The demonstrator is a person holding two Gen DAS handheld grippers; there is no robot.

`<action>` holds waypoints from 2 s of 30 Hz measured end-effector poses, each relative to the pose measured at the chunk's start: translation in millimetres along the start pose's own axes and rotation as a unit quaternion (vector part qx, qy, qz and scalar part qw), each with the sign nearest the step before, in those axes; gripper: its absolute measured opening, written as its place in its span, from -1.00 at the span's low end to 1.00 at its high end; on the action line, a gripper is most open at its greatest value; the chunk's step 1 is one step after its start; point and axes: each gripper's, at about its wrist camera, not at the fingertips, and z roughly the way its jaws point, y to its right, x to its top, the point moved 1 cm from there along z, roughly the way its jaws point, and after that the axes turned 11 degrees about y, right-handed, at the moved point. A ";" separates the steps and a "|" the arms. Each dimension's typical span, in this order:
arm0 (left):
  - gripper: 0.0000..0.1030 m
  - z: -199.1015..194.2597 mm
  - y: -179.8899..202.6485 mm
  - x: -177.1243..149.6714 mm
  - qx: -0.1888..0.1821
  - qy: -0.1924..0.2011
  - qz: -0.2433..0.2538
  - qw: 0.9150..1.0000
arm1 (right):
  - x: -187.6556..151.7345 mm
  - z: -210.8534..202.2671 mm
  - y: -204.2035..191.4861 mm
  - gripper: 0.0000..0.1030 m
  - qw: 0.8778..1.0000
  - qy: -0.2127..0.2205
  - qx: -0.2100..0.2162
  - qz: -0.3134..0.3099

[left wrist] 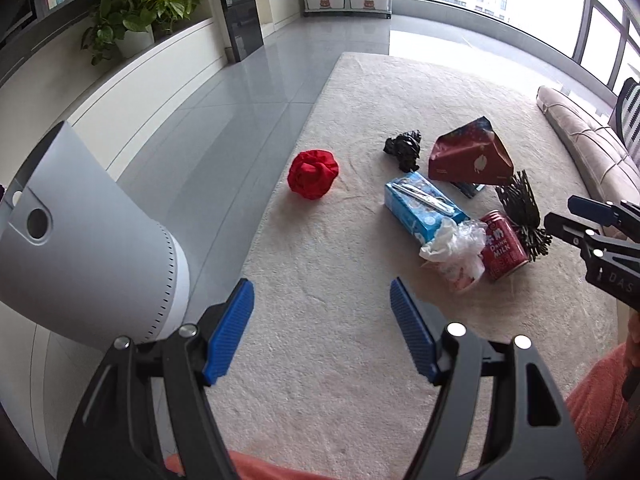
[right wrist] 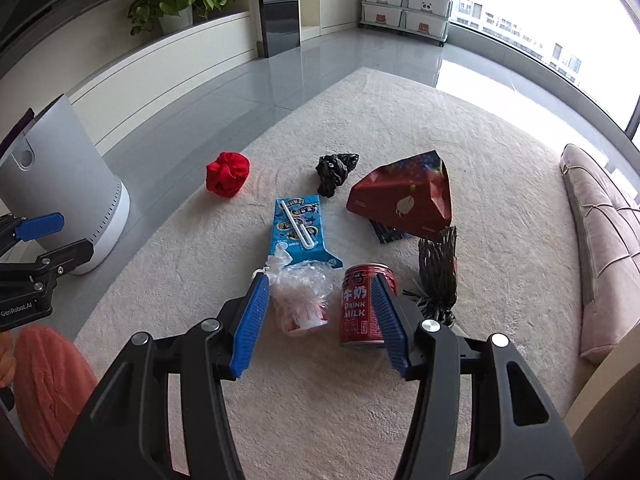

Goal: Collect trash
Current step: 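Grasp the plastic-wrapped cup with the left tool while the right tool grasps the red can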

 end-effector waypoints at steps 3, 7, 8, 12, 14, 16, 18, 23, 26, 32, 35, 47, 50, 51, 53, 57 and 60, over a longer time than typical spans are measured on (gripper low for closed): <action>0.38 23.3 29.3 -7.8 -0.021 -0.023 -0.003 1.000 | -7.4 13.3 21.3 0.00 1.000 -0.011 -0.011 0.013; 0.38 56.3 68.2 -13.6 -0.034 -0.046 -0.003 0.998 | -24.5 36.9 38.4 -0.01 0.999 -0.034 -0.019 0.014; 0.38 64.5 77.3 -14.2 -0.034 -0.050 -0.001 0.998 | -28.8 42.6 41.9 -0.01 0.999 -0.039 -0.020 0.014; 0.38 94.5 105.6 -14.3 -0.038 -0.064 0.000 0.997 | -42.9 61.9 52.2 -0.01 0.998 -0.057 -0.015 0.023; 0.38 107.6 115.3 -13.8 -0.036 -0.068 0.002 0.997 | -48.4 68.8 55.2 -0.01 0.998 -0.063 -0.009 0.025; 0.38 120.4 121.1 -13.6 -0.034 -0.074 -0.002 0.997 | -53.9 75.3 55.7 -0.01 0.997 -0.069 -0.005 0.018; 0.38 133.1 124.5 -13.7 -0.030 -0.082 -0.005 0.996 | -58.7 80.0 54.8 -0.01 0.997 -0.076 -0.001 0.013; 0.40 154.6 129.1 -13.3 -0.025 -0.089 -0.014 0.996 | -62.6 87.8 53.9 -0.01 0.997 -0.082 0.005 0.011; 0.40 154.7 128.4 -12.2 -0.022 -0.085 -0.008 0.996 | -64.4 92.0 54.3 -0.01 0.996 -0.086 0.006 0.013; 0.40 153.6 109.1 -16.3 -0.031 -0.090 -0.018 0.995 | -66.8 95.6 48.9 -0.01 0.996 -0.091 0.011 0.004; 0.40 150.8 100.8 -14.8 -0.035 -0.094 -0.026 0.995 | -67.4 97.9 48.5 -0.01 0.995 -0.094 0.012 0.007; 0.40 172.0 119.2 -15.7 -0.097 -0.135 -0.074 0.983 | -66.8 107.6 48.7 -0.01 0.994 -0.106 0.012 0.001; 0.40 182.5 125.4 -15.5 -0.116 -0.149 -0.082 0.979 | -67.1 107.8 49.0 -0.01 0.994 -0.107 0.014 0.001; 0.40 185.4 127.1 -15.3 -0.120 -0.151 -0.083 0.978 | -67.1 108.1 48.7 0.00 0.994 -0.107 0.014 0.000; 0.28 189.2 128.9 -15.3 -0.131 -0.156 -0.088 0.975 | -67.1 108.2 48.8 0.00 0.994 -0.106 0.015 0.000; 0.01 190.1 129.4 -12.8 -0.141 -0.156 -0.089 0.973 | -67.4 109.1 49.1 0.00 0.994 -0.106 0.014 -0.001; -0.05 185.8 125.2 -14.2 -0.143 -0.155 -0.087 0.974 | -68.0 111.7 48.5 0.03 0.994 -0.107 0.011 -0.004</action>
